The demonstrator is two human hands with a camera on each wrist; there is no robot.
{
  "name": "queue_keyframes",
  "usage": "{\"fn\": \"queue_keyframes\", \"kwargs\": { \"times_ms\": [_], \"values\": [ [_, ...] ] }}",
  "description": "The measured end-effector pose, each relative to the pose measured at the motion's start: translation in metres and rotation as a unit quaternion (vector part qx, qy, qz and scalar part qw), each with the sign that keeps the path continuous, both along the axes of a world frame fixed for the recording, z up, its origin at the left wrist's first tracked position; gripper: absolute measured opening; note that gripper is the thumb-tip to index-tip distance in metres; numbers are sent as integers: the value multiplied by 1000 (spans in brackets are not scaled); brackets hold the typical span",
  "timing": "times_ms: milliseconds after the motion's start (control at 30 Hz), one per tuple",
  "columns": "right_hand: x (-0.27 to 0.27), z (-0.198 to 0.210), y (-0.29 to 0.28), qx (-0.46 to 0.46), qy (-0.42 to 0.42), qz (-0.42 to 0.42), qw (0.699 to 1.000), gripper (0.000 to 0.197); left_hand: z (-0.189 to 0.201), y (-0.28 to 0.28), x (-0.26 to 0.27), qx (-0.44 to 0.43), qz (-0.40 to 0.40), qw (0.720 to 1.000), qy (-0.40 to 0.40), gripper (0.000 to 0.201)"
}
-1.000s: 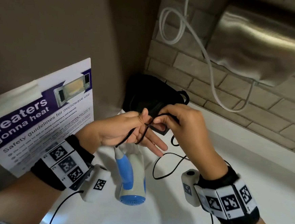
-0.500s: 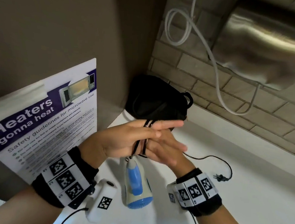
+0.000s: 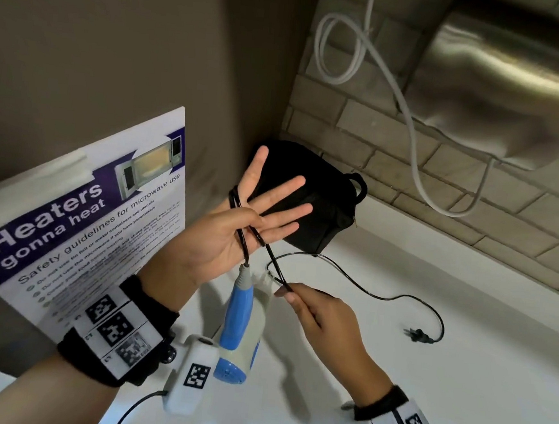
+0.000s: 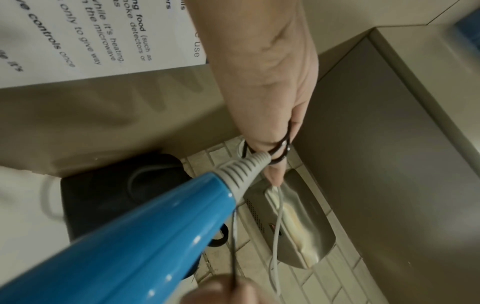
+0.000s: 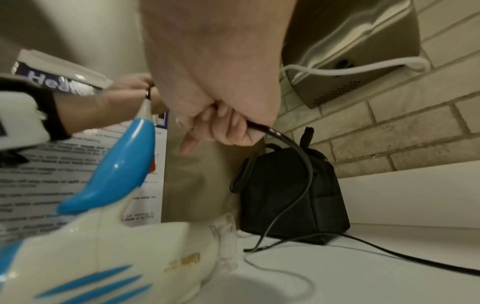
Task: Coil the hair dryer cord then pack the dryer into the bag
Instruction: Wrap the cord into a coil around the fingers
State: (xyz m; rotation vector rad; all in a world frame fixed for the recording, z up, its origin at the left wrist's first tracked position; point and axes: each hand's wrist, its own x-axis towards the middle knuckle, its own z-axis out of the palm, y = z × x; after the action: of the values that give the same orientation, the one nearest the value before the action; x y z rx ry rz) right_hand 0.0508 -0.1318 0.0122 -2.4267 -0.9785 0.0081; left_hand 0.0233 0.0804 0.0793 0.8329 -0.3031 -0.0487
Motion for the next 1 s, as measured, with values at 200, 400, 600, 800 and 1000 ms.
{"fn": "queue_keyframes", "kwargs": {
  "times_ms": [200, 400, 600, 800, 1000],
  "values": [
    [-17, 29, -26, 65, -39, -4, 997, 17, -5, 8, 5, 46, 59, 996, 47, 73],
    [-24, 60, -18, 80, -71, 51, 993, 14, -6, -5, 11, 94, 114, 984, 97, 48],
    [6, 104, 10, 121, -130, 63, 982, 12, -7, -24, 7, 138, 44, 985, 98, 61],
    [52, 116, 34, 80, -120, 61, 988, 8, -5, -17, -3, 184, -97, 977, 54, 60],
    [56, 114, 50, 181, 93, 177, 963, 22, 1, -22, -11, 147, -172, 974, 25, 37]
  ]
}}
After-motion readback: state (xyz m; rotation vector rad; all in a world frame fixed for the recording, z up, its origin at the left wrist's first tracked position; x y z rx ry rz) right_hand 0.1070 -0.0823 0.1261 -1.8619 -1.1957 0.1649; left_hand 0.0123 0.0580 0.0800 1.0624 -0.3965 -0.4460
